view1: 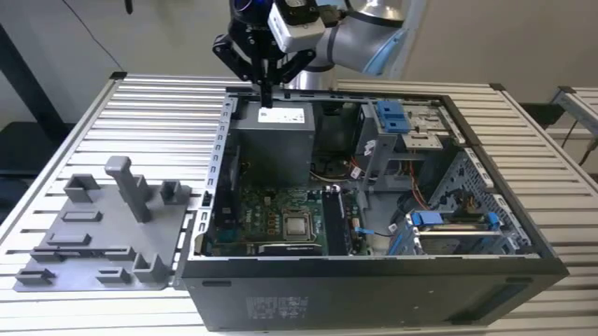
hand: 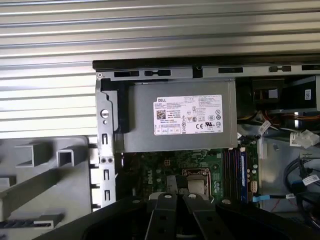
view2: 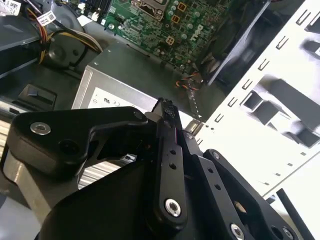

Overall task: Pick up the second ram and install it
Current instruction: 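Reach for the second ram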

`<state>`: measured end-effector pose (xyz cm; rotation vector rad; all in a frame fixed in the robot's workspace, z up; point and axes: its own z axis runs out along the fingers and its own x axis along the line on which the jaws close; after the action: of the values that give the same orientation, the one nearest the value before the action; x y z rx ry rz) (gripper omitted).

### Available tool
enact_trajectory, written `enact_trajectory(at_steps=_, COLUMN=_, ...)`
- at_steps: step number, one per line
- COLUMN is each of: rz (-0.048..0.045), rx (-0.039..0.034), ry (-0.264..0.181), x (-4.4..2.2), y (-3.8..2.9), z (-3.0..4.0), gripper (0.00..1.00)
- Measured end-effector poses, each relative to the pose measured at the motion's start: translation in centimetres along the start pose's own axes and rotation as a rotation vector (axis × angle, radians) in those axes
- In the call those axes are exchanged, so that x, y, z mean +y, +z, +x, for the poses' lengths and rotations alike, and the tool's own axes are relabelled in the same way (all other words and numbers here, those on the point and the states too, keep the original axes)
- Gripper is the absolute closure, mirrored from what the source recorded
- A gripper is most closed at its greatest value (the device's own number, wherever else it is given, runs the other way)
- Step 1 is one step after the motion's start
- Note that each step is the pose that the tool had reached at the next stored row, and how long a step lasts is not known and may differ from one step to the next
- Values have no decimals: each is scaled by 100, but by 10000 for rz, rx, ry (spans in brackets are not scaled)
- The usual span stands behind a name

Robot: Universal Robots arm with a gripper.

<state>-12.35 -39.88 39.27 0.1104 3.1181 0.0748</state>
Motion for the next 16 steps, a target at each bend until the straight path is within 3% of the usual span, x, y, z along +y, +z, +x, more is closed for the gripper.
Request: enact_trajectory(at_steps=16, rz=-3, rx=-1, ry=0, x=-20, y=-6, z=287, gripper=89)
